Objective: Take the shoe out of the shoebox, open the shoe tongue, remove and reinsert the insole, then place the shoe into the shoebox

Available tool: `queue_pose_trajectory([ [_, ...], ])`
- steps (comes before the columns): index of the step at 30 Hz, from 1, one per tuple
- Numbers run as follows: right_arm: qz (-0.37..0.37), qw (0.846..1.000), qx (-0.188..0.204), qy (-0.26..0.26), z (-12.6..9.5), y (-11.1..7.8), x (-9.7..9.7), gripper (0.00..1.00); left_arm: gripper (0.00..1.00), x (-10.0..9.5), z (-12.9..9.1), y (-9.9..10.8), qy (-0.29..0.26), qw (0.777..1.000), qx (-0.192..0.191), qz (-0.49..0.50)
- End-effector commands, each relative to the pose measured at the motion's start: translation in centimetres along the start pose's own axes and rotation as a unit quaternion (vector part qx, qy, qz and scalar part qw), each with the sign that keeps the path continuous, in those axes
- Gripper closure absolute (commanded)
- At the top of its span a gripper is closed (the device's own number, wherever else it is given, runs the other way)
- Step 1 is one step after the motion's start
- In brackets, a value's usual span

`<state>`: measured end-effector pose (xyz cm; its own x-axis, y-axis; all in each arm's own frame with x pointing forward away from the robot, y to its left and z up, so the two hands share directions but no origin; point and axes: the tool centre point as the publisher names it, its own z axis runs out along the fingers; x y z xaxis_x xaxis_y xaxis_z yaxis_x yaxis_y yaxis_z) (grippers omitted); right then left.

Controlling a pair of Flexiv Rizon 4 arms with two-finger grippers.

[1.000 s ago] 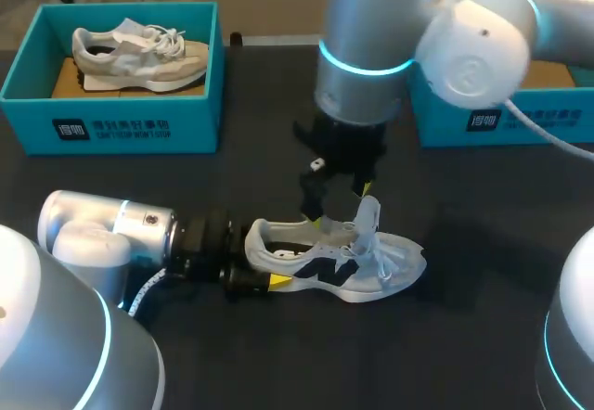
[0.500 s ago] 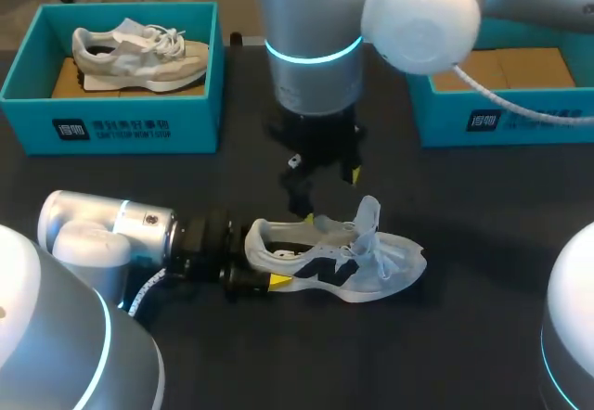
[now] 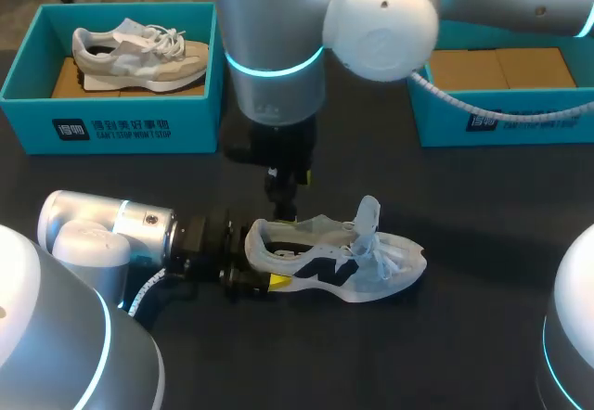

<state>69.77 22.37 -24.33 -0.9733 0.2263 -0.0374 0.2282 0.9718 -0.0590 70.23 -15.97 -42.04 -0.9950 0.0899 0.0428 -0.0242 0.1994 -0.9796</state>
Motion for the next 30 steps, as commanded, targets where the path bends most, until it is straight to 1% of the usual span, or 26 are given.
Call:
queue_pose_trajectory([
  [1, -0.017, 0.999, 0.033, 0.012, 1.4, 0.8, 0.9, 1.00, 1.00, -0.1, -0.1, 0.7, -0.001, 1.000, 0.000, 0.000],
  [12, -0.017, 0.999, 0.033, 0.012, 1.4, 0.8, 0.9, 1.00, 1.00, -0.1, -0.1, 0.7, -0.001, 1.000, 0.000, 0.000],
  [13, -0.018, 1.000, 0.025, 0.008, 2.1, 0.6, 0.7, 1.00, 1.00, -0.1, -0.1, 0.7, -0.001, 1.000, 0.000, 0.000],
  [14, -0.013, 1.000, 0.024, 0.009, 2.8, 0.3, 0.5, 1.00, 1.00, -0.1, -0.1, 0.7, -0.001, 1.000, 0.000, 0.000],
  [16, -0.019, 1.000, 0.006, -0.003, 3.9, -0.2, 0.5, 1.00, 1.00, -0.1, -0.1, 0.7, -0.001, 1.000, 0.000, 0.000],
  [20, -0.021, 1.000, -0.009, 0.002, 6.0, -0.3, 0.3, 1.00, 1.00, -0.1, -0.1, 0.7, -0.001, 1.000, 0.000, 0.000],
  [30, -0.021, 1.000, -0.009, 0.002, 6.0, -0.3, 0.3, 1.00, 1.00, -0.1, -0.1, 0.7, -0.001, 1.000, 0.000, 0.000],
])
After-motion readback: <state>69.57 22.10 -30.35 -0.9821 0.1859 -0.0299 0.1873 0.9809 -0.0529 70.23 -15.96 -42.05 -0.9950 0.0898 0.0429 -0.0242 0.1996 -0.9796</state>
